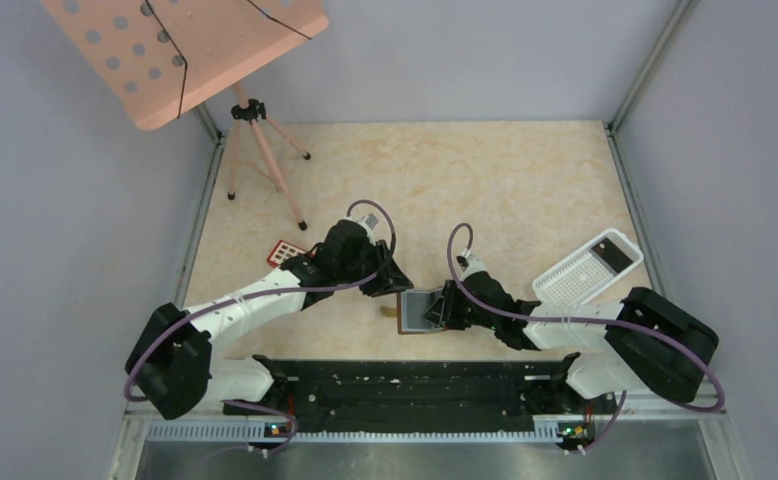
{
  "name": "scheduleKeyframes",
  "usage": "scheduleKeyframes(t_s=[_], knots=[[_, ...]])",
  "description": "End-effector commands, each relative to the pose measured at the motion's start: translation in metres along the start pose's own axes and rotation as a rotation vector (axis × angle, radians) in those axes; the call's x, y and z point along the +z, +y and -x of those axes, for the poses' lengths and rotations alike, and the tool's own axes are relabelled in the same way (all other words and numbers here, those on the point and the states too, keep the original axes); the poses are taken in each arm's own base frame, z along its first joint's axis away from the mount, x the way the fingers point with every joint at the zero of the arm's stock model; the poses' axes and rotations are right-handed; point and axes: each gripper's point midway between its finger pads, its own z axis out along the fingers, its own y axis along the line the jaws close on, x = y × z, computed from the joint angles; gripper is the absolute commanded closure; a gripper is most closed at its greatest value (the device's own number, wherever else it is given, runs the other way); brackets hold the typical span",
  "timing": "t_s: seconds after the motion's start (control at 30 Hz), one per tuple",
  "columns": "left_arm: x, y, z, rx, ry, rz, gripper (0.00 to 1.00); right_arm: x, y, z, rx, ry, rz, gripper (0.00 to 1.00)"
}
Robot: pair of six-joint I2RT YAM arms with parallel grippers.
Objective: Take the credit cards out of the card holder
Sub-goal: Remove the credit card from the card holder.
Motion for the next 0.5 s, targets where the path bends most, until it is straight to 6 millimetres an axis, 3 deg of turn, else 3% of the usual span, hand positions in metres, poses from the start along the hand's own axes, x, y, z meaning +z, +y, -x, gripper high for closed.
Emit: scheduleKeyframes(t_s=[0.0,0.17,0.47], knots=[[-0.004,-0.028,0.012,0.008,-0.047,-0.107,0.69,0.002,0.001,0.006,0.010,-0.014,-0.008,0.78],[0.011,-0.029,0.004,-0.001,-0.014,-0.135,0.79,-0.014,0.010,0.017,0.002,-0.042,-0.008,0.77],[0.044,-0.029,-0.014,0.017,0.058,-0.123,0.84,-0.040,-0.002,0.032,-0.024,-0.116,-0.084,0.76]])
